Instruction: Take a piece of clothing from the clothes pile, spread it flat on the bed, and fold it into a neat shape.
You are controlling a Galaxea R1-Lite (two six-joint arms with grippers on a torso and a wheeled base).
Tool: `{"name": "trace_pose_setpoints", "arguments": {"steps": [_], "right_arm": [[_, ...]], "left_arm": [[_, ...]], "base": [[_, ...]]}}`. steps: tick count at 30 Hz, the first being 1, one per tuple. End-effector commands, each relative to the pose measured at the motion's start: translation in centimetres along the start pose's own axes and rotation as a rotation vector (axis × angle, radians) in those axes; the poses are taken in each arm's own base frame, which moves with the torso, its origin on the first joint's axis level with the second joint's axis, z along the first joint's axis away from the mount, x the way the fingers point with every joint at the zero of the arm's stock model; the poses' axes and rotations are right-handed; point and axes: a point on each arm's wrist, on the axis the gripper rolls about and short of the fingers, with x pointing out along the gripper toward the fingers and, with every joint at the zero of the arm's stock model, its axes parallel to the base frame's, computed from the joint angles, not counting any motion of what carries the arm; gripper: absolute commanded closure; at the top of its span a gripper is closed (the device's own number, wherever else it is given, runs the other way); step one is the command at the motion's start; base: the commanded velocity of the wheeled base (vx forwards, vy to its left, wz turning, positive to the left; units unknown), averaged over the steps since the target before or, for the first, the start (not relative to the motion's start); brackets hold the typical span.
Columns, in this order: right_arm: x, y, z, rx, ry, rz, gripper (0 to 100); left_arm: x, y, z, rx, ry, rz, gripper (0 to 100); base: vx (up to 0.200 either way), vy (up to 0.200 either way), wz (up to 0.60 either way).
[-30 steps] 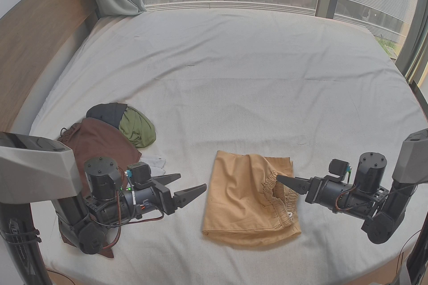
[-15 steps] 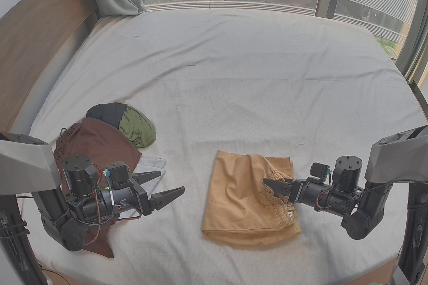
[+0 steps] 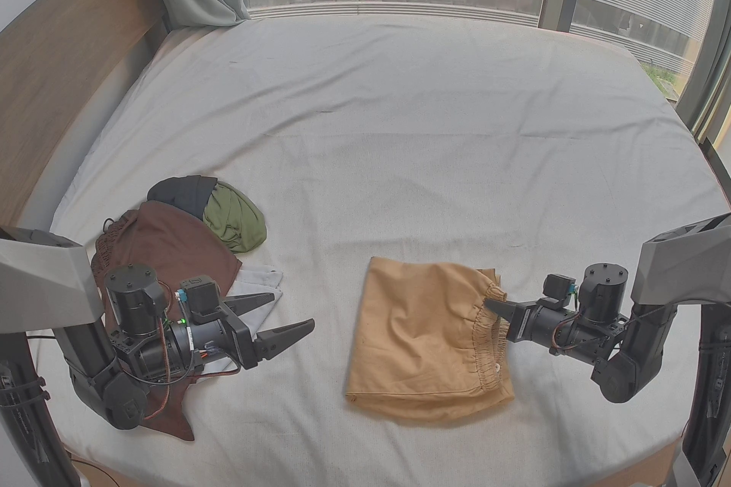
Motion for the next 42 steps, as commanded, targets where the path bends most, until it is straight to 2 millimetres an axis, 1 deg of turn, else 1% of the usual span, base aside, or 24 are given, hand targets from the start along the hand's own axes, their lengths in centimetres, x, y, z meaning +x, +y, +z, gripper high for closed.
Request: {"name": "trace_pose_setpoints", "arguments": {"steps": [1,5,9,13,19,20,24,27,29,33,37,42], "right_arm": [[-0.7,-1.3,0.7,-0.016,-0.027,-0.050,100],[-0.8,-2.4,0.9,-0.018,-0.037,-0.079,100],[-0.2,-3.5,0.4,-0.015,-0.032,-0.102,100],[0.2,-3.9,-0.1,-0.009,-0.016,-0.104,100],[0.4,-3.8,-0.3,-0.011,-0.012,-0.098,100],[0.4,-3.7,-0.2,-0.012,-0.015,-0.097,0],[0.0,-3.3,0.4,-0.022,-0.030,-0.089,0],[-1.1,-2.5,0.8,-0.027,-0.030,-0.081,0],[-2.0,-2.1,0.7,-0.024,-0.012,-0.070,0],[-3.2,-1.6,0.2,-0.028,0.035,-0.033,0],[-4.0,-1.7,-0.3,-0.050,0.068,-0.023,0],[-5.4,-1.4,-1.8,-0.044,0.150,-0.005,0]], "left_arm": [[0.0,0.0,0.0,0.000,-0.001,-0.007,0],[0.0,0.0,0.0,-0.001,0.002,-0.008,0],[0.1,0.0,-0.1,-0.003,0.004,-0.009,0],[0.1,0.0,-0.2,-0.004,0.007,-0.009,0],[0.1,0.0,-0.2,-0.005,0.008,-0.009,0],[0.1,0.0,-0.2,-0.004,0.007,-0.009,0],[0.1,0.0,-0.2,-0.004,0.010,-0.010,0],[0.1,0.0,-0.2,-0.003,0.007,-0.010,0],[0.0,0.0,-0.3,-0.005,0.011,-0.010,0],[0.0,0.0,-0.3,-0.006,0.012,-0.010,0],[0.0,0.0,-0.3,-0.005,0.011,-0.010,0],[0.0,0.0,-0.2,-0.005,0.009,-0.007,0]], "base": [[0.000,0.000,0.00],[0.000,0.000,0.00],[0.000,0.000,0.00],[0.000,0.000,0.00],[0.000,0.000,0.00],[0.000,0.000,0.00],[0.000,0.000,0.00],[0.000,0.000,0.00],[0.000,0.000,0.00],[0.000,0.000,0.00],[0.000,0.000,0.00],[0.000,0.000,0.00]]}}
